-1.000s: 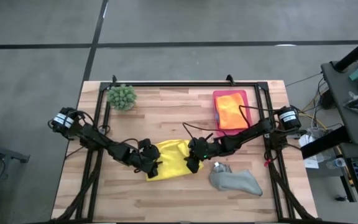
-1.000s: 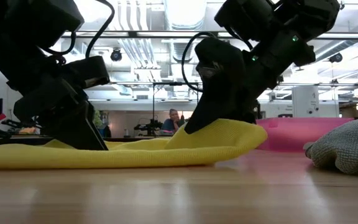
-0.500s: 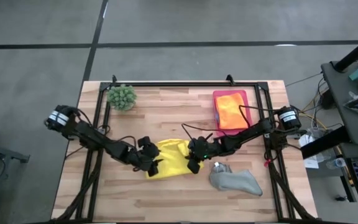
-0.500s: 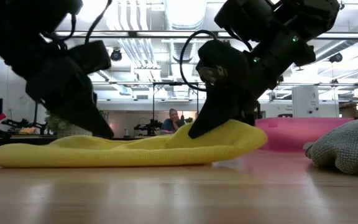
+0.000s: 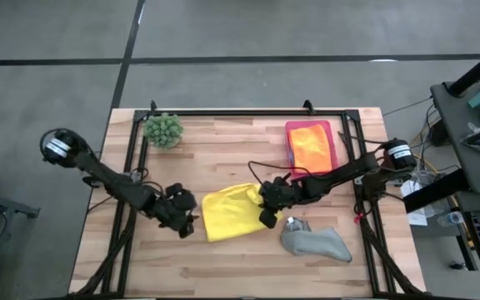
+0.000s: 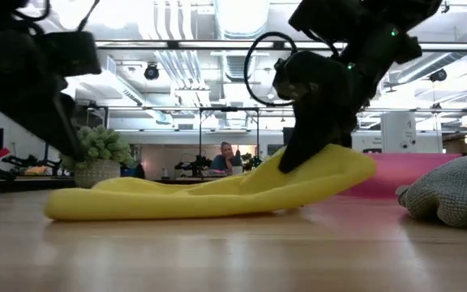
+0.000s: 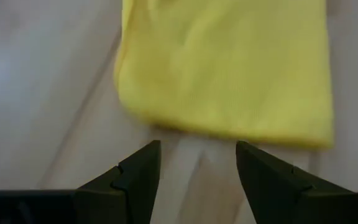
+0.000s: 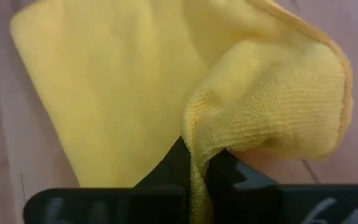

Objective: Fold microfiber towels
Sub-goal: Fold the yellow microfiber cloth

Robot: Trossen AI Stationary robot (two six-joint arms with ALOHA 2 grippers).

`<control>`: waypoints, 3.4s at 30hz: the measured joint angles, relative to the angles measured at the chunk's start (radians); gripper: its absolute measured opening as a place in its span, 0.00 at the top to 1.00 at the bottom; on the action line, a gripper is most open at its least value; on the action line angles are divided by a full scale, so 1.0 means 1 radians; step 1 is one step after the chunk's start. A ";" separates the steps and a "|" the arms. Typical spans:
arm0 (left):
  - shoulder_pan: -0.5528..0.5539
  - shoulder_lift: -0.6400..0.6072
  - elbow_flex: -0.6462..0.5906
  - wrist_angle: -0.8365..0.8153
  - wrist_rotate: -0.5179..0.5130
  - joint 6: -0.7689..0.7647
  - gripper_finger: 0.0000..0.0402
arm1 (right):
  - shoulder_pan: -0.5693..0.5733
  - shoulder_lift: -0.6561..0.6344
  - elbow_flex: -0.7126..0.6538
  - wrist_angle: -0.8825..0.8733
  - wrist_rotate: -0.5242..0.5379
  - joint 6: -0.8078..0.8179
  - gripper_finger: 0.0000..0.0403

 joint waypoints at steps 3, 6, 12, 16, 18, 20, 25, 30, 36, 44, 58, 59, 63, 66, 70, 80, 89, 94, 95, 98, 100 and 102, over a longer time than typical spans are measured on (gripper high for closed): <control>-0.037 0.001 -0.018 -0.004 0.000 -0.086 0.52 | -0.007 -0.030 0.001 -0.026 0.005 0.001 0.97; -0.050 0.047 -0.022 0.055 -0.003 -0.117 0.52 | -0.019 -0.040 0.001 -0.028 0.012 0.016 0.97; -0.051 0.166 -0.016 0.162 -0.029 -0.085 0.52 | -0.036 -0.009 0.058 -0.035 0.013 0.030 0.97; -0.051 0.228 -0.011 0.178 -0.032 -0.077 0.52 | -0.035 0.036 0.122 -0.032 0.009 0.021 0.97; -0.051 0.248 -0.006 0.181 -0.048 -0.086 0.52 | -0.036 0.069 0.158 -0.031 0.004 0.021 0.97; -0.052 0.262 -0.001 0.183 -0.061 -0.092 0.52 | -0.036 0.105 0.191 -0.030 0.003 0.021 0.97; -0.051 0.271 -0.002 0.201 -0.072 -0.092 0.52 | -0.035 0.192 0.288 -0.026 0.001 -0.005 0.97; -0.051 0.272 -0.003 0.216 -0.080 -0.093 0.52 | -0.036 0.262 0.389 -0.037 0.001 -0.038 0.97; -0.050 0.272 -0.007 0.229 -0.083 -0.093 0.52 | -0.035 0.345 0.497 -0.079 0.001 -0.092 0.97; -0.051 0.274 -0.009 0.234 -0.088 -0.093 0.52 | -0.033 0.428 0.592 -0.076 -0.001 -0.144 0.92; -0.048 0.276 -0.010 0.235 -0.114 -0.094 0.52 | -0.026 0.429 0.600 -0.059 -0.002 -0.155 0.53; -0.048 0.276 -0.010 0.234 -0.114 -0.094 0.52 | -0.024 0.429 0.600 -0.054 -0.008 -0.154 0.50; -0.048 0.276 -0.010 0.234 -0.114 -0.094 0.52 | -0.011 0.429 0.600 -0.038 -0.026 -0.152 0.43; -0.048 0.276 -0.010 0.234 -0.115 -0.094 0.52 | -0.009 0.429 0.606 -0.048 -0.031 -0.152 0.40; -0.047 0.276 -0.008 0.231 -0.115 -0.094 0.52 | -0.004 0.429 0.622 -0.029 -0.023 -0.160 0.38; -0.046 0.270 -0.004 0.231 -0.139 -0.069 0.52 | -0.004 0.445 0.621 -0.067 0.049 -0.179 0.40; -0.046 0.264 0.001 0.228 -0.146 -0.056 0.52 | -0.004 0.443 0.676 -0.178 -0.005 -0.208 0.42; -0.046 0.233 0.019 0.226 -0.156 -0.007 0.52 | -0.005 0.440 0.681 -0.174 -0.043 -0.257 0.44; -0.046 0.225 0.019 0.222 -0.155 0.002 0.52 | -0.004 0.440 0.681 -0.172 -0.042 -0.271 0.44; -0.046 0.198 0.019 0.213 -0.145 0.012 0.52 | 0.000 0.448 0.681 -0.167 0.002 -0.354 0.45; -0.046 0.179 0.018 0.184 -0.134 0.012 0.52 | 0.005 0.460 0.681 -0.167 0.075 -0.348 0.45; -0.046 0.161 0.017 0.171 -0.118 0.012 0.52 | 0.005 0.475 0.681 -0.167 0.053 -0.332 0.45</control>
